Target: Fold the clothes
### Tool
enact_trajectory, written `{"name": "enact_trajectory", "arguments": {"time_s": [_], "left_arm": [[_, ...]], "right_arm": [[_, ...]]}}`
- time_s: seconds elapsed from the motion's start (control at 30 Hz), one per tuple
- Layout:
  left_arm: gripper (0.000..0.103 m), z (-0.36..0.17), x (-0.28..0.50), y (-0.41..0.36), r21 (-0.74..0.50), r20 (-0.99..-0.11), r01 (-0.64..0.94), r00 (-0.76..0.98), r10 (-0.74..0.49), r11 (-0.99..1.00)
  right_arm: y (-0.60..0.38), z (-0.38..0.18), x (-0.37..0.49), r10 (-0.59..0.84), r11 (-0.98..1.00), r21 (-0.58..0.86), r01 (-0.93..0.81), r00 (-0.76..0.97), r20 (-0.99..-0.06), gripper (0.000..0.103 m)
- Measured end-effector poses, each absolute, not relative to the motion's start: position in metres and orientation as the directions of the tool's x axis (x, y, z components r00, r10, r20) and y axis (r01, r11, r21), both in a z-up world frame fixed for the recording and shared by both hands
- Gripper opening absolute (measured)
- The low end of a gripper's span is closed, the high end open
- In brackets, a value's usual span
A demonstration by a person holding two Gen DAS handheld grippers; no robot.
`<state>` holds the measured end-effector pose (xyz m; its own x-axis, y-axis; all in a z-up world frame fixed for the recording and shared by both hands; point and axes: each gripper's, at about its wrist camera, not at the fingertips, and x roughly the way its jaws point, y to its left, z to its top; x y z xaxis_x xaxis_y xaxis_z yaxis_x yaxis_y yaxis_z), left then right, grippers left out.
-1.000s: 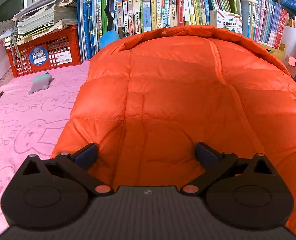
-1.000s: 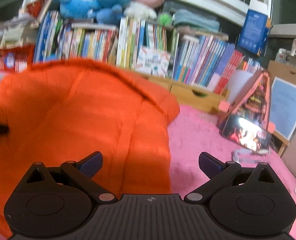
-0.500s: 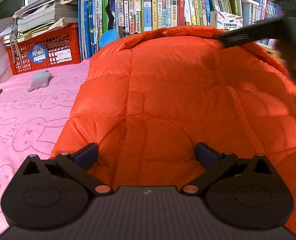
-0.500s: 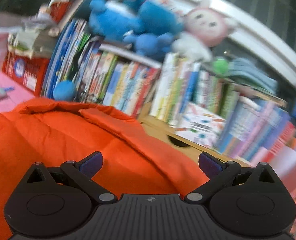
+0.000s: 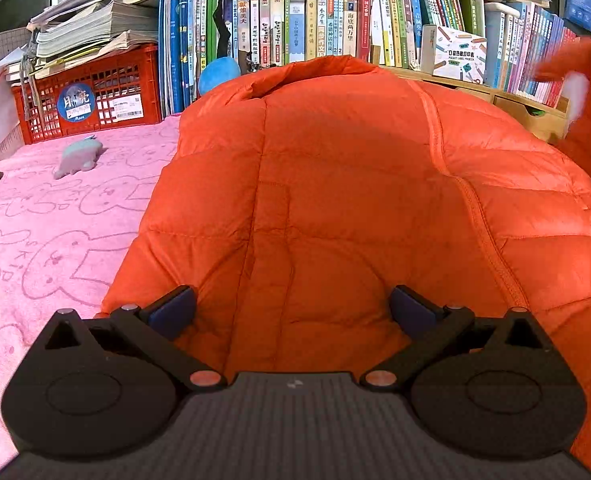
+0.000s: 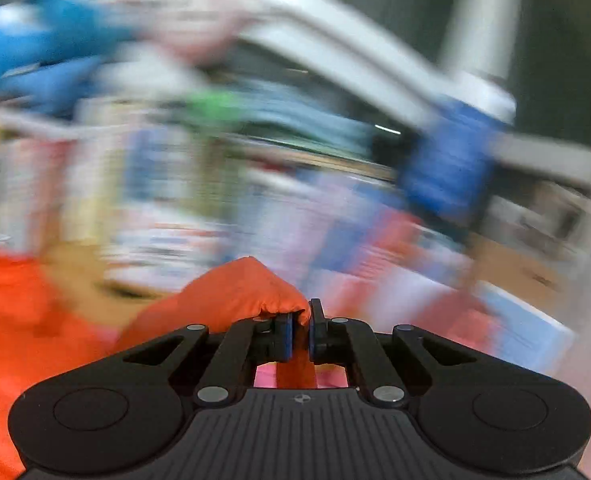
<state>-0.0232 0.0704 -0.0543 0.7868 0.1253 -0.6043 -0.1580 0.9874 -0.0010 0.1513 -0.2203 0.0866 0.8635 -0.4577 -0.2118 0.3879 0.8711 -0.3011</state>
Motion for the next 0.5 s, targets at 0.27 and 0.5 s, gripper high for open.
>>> {"name": "enact_trajectory", "arguments": {"time_s": [0.27, 0.5], "left_arm": [[0.103, -0.053, -0.024, 0.069, 0.009, -0.606, -0.158, 0.784, 0.131, 0.987], [0.103, -0.052, -0.024, 0.069, 0.008, -0.605, -0.158, 0.785, 0.131, 0.987]], "right_arm": [[-0.296, 0.05, 0.112, -0.415, 0.908, -0.173, 0.381, 0.769, -0.486, 0.1], [-0.241, 0.012, 0.074, 0.1, 0.982, 0.189, 0.017, 0.798, -0.594, 0.103]]}}
